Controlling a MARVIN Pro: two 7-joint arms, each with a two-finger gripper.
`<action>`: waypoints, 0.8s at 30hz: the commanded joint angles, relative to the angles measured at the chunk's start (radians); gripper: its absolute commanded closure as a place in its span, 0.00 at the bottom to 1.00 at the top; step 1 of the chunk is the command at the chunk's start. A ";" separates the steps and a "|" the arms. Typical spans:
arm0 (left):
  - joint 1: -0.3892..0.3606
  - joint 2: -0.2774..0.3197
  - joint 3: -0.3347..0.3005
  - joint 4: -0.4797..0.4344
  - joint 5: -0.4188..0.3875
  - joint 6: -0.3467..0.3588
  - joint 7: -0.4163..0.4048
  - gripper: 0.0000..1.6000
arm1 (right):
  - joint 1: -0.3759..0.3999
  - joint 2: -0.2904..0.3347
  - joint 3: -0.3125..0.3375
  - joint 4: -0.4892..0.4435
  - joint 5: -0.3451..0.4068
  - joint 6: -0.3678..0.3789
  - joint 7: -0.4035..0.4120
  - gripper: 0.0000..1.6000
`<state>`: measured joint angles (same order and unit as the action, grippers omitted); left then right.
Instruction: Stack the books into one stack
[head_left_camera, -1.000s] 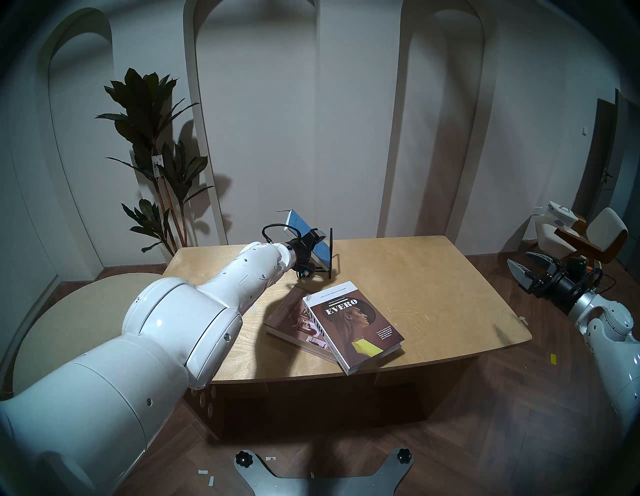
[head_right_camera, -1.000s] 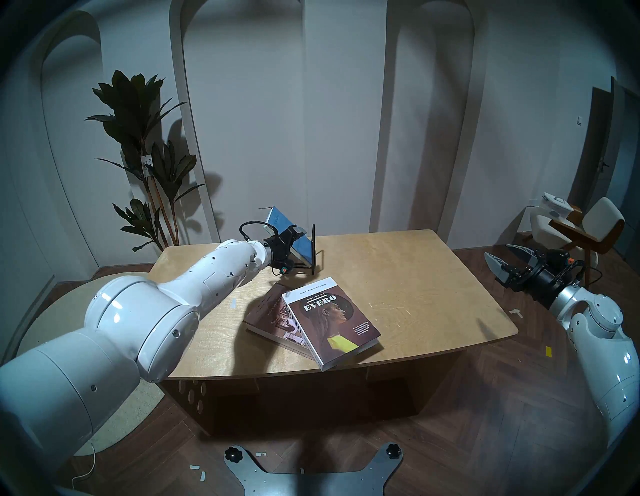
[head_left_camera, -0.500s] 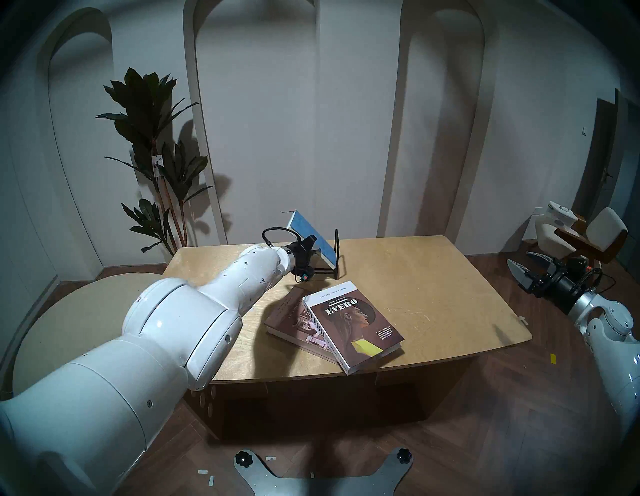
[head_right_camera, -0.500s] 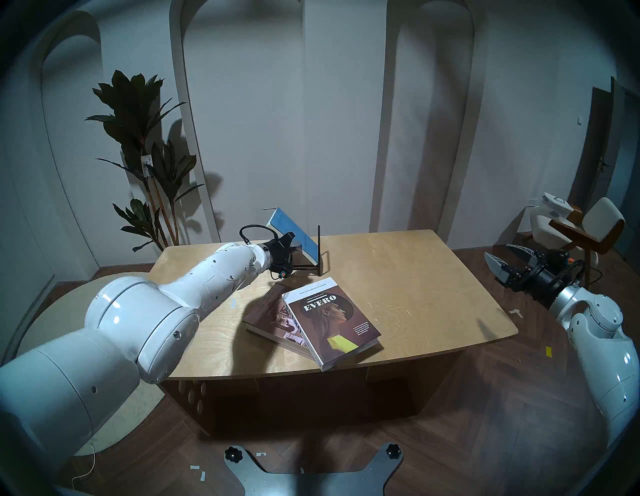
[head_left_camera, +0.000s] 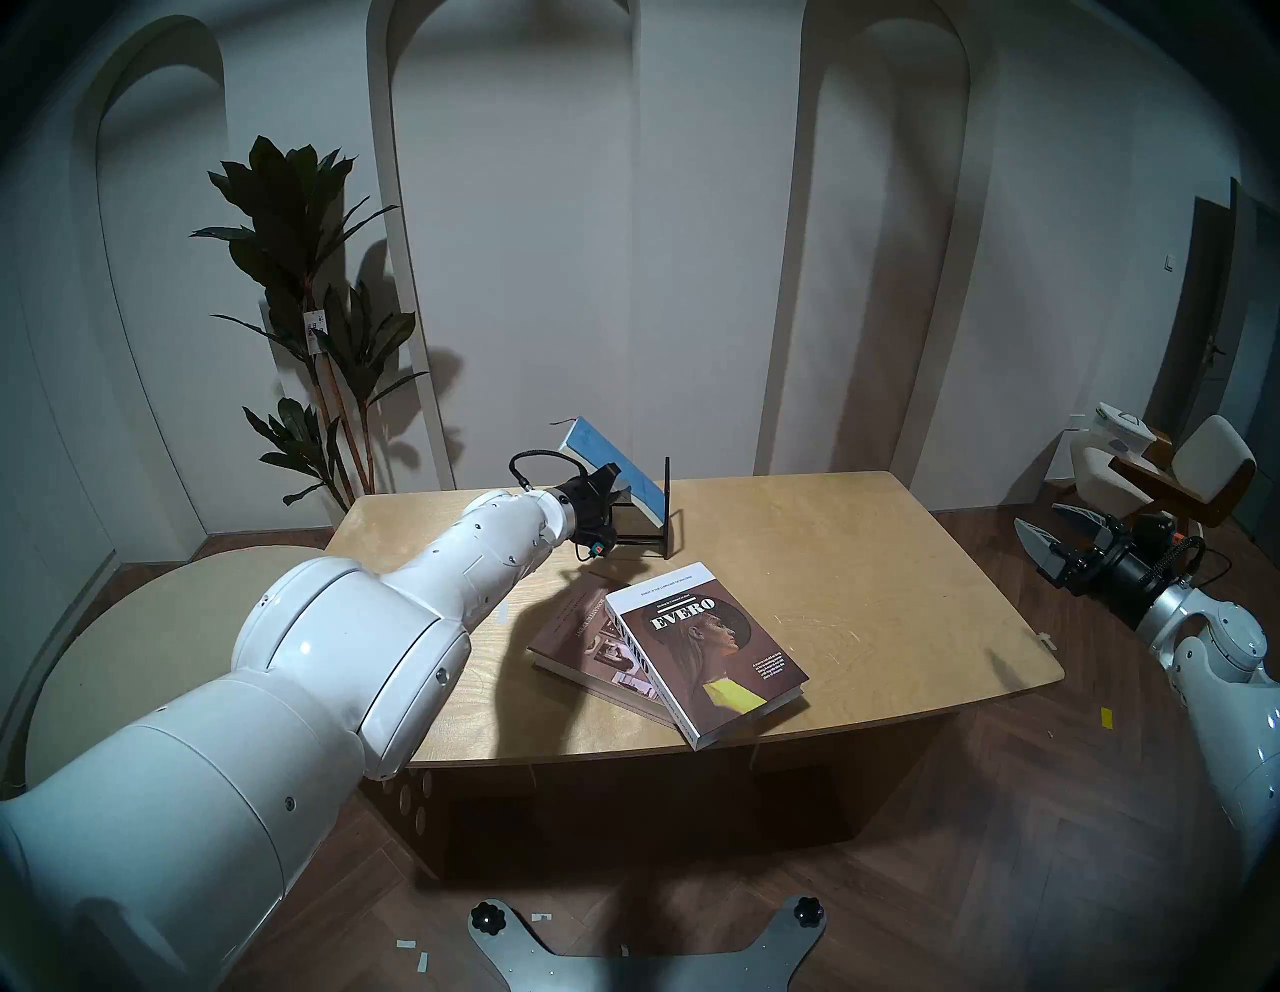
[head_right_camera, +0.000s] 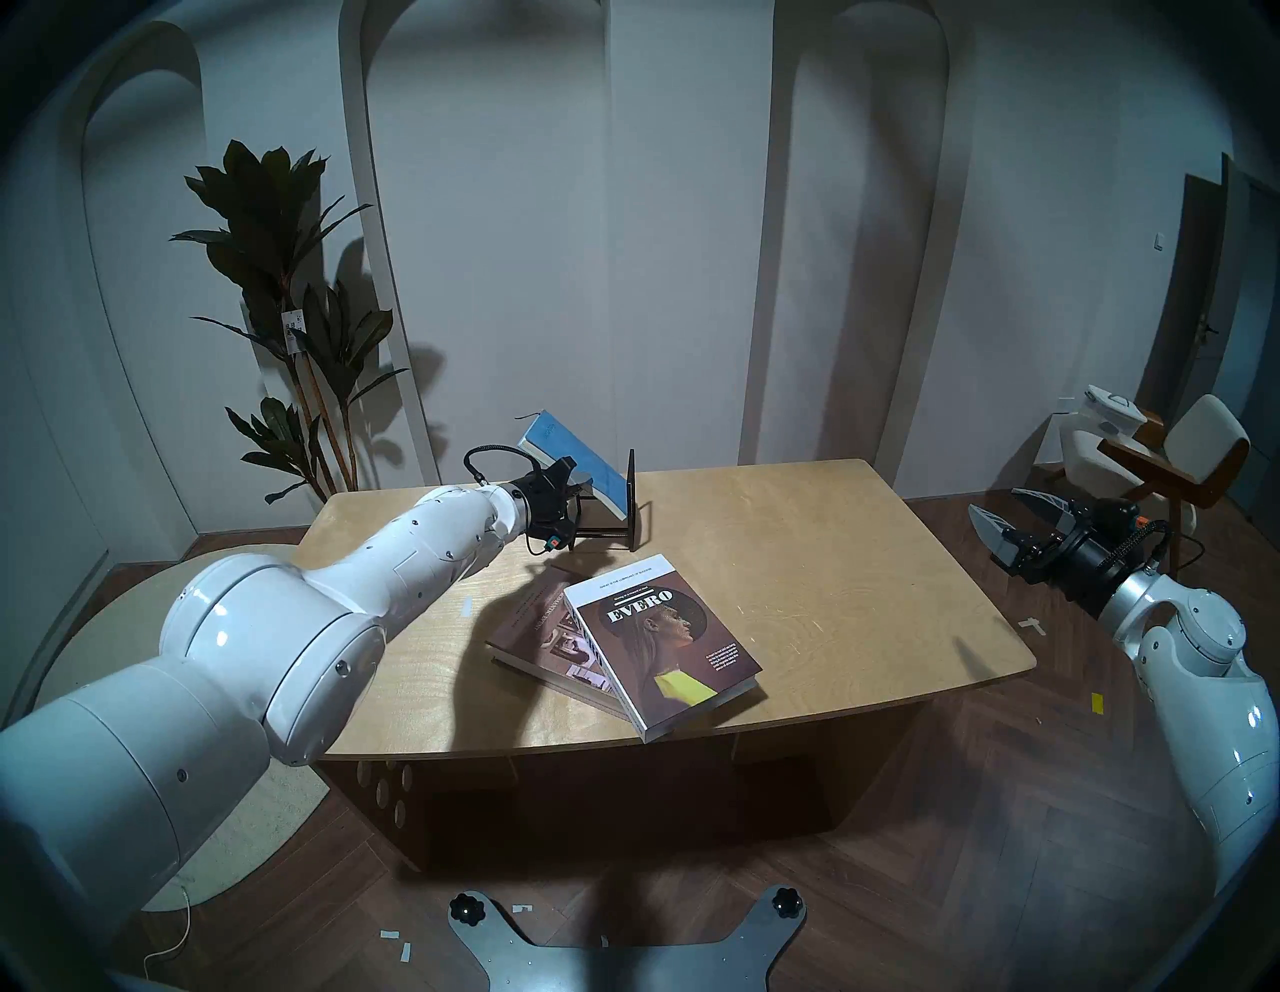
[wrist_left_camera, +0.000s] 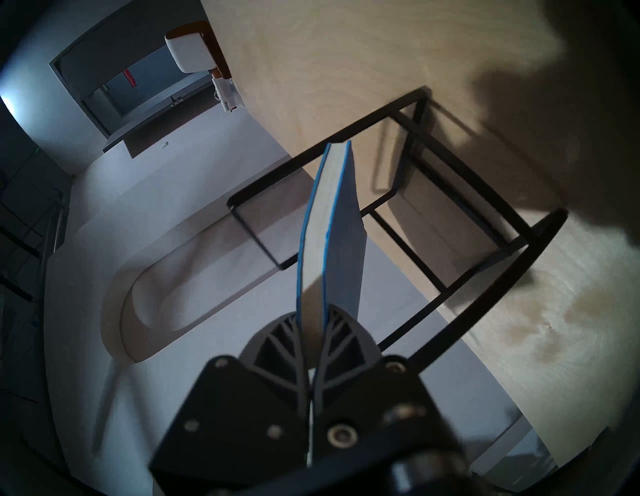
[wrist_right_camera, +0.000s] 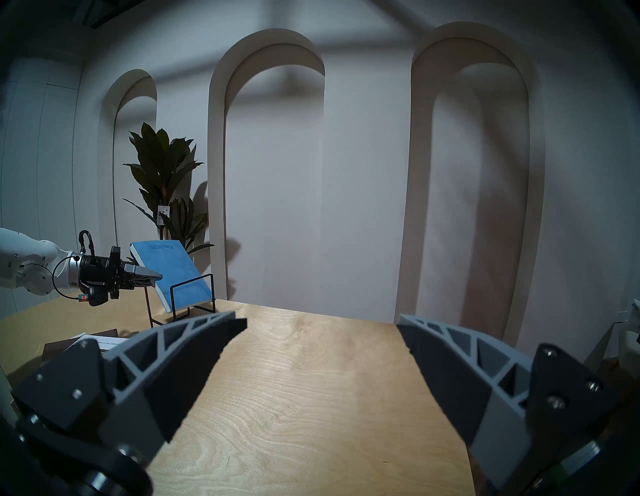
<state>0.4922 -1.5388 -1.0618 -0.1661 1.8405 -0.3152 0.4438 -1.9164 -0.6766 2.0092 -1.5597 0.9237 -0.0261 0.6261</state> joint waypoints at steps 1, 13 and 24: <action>-0.080 -0.007 -0.034 -0.060 -0.032 0.003 0.068 1.00 | 0.007 0.004 0.009 -0.008 0.001 -0.005 0.001 0.00; -0.112 0.010 -0.066 -0.108 -0.052 0.010 0.167 1.00 | 0.007 0.004 0.009 -0.008 0.001 -0.006 0.002 0.00; -0.172 0.106 -0.144 -0.147 -0.105 -0.010 0.238 1.00 | 0.007 0.004 0.008 -0.007 0.001 -0.005 0.001 0.00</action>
<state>0.4168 -1.5047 -1.1576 -0.2554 1.7725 -0.3155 0.6194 -1.9158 -0.6766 2.0079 -1.5589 0.9237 -0.0259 0.6261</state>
